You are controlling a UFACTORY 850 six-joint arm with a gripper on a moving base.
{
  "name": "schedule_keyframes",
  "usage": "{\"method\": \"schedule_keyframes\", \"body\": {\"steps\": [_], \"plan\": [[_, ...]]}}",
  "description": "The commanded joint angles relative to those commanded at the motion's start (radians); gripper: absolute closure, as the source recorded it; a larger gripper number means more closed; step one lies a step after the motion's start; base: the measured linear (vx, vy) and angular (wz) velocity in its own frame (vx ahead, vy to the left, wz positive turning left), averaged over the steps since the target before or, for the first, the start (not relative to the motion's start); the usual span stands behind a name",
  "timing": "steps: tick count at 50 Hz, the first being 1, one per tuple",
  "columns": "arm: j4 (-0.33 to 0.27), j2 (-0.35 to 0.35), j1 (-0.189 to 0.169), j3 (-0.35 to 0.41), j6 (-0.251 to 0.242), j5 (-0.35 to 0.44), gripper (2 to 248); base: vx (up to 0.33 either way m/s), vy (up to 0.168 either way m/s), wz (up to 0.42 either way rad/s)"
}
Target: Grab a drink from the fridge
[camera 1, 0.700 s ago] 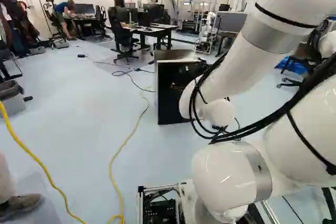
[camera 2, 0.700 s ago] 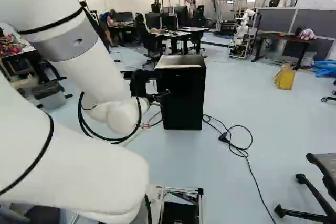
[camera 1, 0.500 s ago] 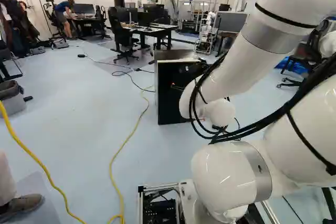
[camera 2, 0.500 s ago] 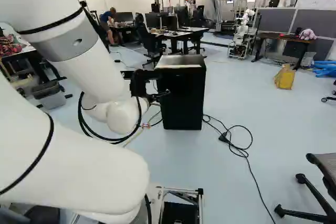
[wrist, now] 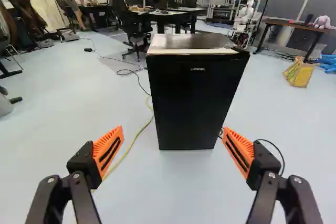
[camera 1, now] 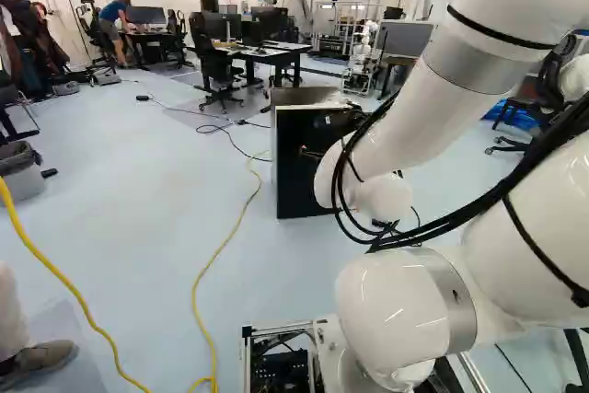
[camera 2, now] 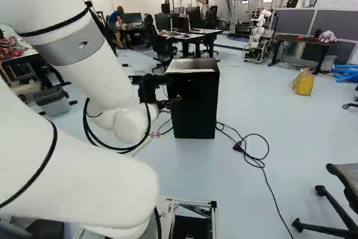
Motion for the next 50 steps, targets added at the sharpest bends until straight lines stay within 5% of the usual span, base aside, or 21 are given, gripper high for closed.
{"method": "schedule_keyframes", "body": {"steps": [50], "plan": [[0.000,0.000,0.000,0.000,0.000,0.000,3,0.065,0.016,-0.007]]}}
